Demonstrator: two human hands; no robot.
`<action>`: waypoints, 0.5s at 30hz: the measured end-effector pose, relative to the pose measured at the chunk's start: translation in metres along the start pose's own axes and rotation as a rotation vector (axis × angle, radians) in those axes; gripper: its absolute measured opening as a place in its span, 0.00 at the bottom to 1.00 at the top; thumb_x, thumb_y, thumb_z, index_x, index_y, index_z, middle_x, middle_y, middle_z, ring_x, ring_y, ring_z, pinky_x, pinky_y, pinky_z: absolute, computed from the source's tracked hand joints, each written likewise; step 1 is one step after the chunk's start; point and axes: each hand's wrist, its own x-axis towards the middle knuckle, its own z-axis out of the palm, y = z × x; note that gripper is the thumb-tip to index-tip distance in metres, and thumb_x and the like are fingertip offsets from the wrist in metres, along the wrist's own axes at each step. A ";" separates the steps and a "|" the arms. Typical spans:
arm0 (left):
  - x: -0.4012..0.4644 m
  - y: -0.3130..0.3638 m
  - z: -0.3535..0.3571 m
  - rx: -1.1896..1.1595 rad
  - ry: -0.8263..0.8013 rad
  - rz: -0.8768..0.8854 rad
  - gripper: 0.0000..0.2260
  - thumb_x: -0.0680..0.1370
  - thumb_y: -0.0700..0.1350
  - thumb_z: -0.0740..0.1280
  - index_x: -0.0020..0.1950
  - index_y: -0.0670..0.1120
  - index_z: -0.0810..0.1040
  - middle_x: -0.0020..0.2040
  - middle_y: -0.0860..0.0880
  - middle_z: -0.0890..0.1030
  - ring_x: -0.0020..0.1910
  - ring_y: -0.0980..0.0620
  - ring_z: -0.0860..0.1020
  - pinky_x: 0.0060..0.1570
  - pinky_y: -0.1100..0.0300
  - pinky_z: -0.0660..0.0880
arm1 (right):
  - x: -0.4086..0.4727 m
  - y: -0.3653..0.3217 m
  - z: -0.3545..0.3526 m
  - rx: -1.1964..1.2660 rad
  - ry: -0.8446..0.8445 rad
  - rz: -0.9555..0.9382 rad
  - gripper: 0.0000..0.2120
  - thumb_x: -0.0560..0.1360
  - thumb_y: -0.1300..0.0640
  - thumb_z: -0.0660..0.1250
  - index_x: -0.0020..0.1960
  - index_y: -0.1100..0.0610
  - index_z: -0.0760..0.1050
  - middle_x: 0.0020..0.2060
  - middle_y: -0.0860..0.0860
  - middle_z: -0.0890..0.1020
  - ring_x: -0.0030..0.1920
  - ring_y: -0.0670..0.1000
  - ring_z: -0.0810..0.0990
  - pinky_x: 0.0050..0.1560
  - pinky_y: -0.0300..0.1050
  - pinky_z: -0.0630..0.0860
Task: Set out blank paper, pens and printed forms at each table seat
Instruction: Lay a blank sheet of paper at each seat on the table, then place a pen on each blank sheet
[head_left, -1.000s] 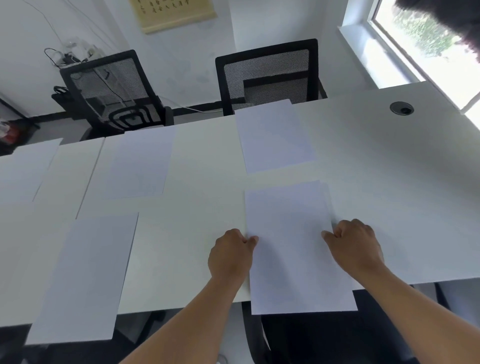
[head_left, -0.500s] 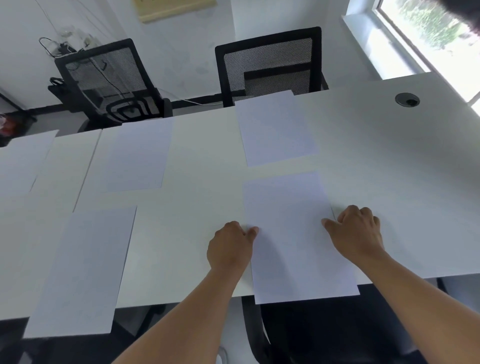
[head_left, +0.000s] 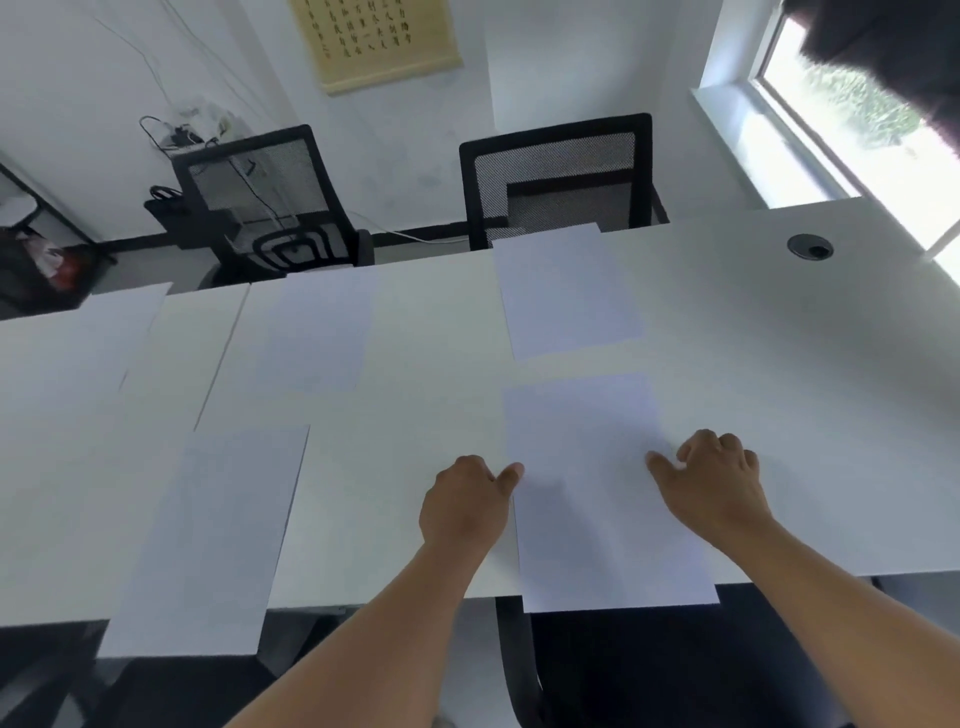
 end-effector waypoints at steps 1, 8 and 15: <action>-0.003 0.001 -0.006 0.024 0.003 0.009 0.23 0.85 0.66 0.63 0.48 0.47 0.78 0.42 0.50 0.83 0.40 0.48 0.81 0.39 0.55 0.73 | -0.005 -0.006 -0.004 -0.039 -0.011 -0.032 0.24 0.82 0.39 0.64 0.66 0.57 0.74 0.61 0.54 0.74 0.67 0.59 0.69 0.56 0.53 0.69; -0.039 -0.006 -0.101 0.149 0.150 0.061 0.25 0.86 0.65 0.57 0.58 0.45 0.80 0.51 0.47 0.84 0.51 0.44 0.83 0.51 0.49 0.82 | -0.058 -0.109 -0.050 -0.226 -0.015 -0.404 0.28 0.81 0.31 0.60 0.67 0.52 0.74 0.63 0.50 0.75 0.66 0.55 0.73 0.65 0.54 0.72; -0.130 -0.070 -0.240 0.156 0.288 0.027 0.28 0.85 0.67 0.59 0.75 0.50 0.75 0.70 0.49 0.78 0.66 0.45 0.81 0.64 0.47 0.80 | -0.163 -0.241 -0.074 -0.355 -0.005 -0.751 0.32 0.81 0.29 0.56 0.75 0.50 0.70 0.71 0.50 0.73 0.71 0.54 0.71 0.69 0.55 0.71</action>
